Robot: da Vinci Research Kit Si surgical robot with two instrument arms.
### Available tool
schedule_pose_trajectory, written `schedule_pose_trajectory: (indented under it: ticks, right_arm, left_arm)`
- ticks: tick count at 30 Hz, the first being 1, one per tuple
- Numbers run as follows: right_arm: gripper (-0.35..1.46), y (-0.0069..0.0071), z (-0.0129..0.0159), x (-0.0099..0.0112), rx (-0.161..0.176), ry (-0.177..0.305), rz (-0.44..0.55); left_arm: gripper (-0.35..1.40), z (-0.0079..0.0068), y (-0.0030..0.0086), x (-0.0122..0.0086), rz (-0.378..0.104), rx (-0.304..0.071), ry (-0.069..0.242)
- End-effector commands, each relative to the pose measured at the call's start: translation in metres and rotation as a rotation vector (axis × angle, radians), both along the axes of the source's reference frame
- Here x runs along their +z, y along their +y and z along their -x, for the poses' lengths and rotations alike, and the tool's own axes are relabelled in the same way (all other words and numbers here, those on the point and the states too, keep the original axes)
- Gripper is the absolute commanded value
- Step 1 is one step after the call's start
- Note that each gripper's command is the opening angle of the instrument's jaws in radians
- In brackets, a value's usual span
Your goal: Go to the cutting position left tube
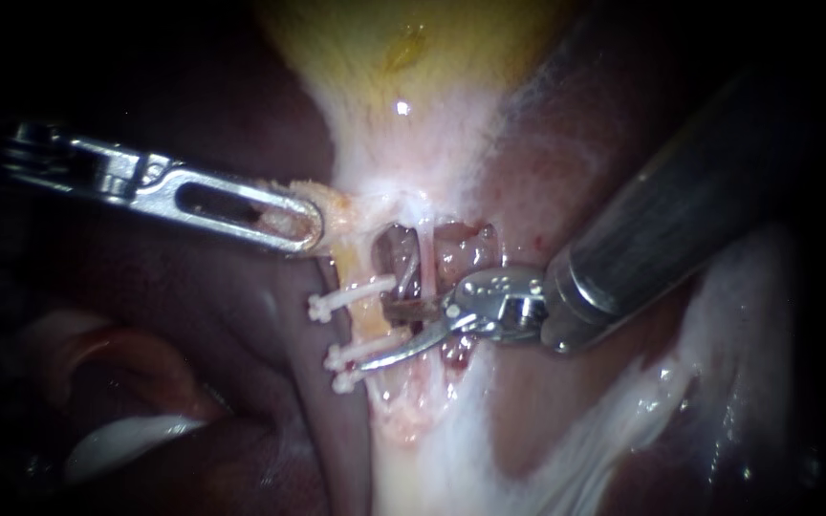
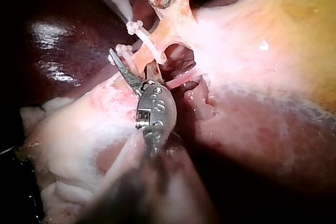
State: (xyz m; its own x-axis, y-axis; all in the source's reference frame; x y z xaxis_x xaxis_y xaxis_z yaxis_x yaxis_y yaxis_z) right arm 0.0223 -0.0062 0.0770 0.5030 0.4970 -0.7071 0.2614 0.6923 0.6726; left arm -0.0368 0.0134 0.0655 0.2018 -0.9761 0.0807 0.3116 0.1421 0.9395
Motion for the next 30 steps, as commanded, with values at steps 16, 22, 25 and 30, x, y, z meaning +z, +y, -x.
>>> schedule_pose_trajectory:
  ticks: [16,22,25,30]
  right_arm:
    - [1.28,0.0000,-0.0030,-0.0001,0.027,0.005,-0.019]
    - [1.28,-0.0001,-0.0035,0.0001,0.029,0.001,-0.022]
    - [1.28,-0.0002,-0.0036,0.0001,0.029,0.001,-0.022]
    - [1.28,-0.0002,-0.0035,0.0001,0.029,0.001,-0.021]
  left_arm:
    - [-0.35,0.0002,0.0000,0.0001,-0.001,0.001,0.000]
    - [-0.35,0.0002,0.0000,0.0002,0.000,0.001,0.000]
    - [-0.35,0.0002,0.0000,0.0002,0.000,0.001,0.000]
    - [-0.35,0.0002,0.0000,0.0002,0.000,0.001,0.000]
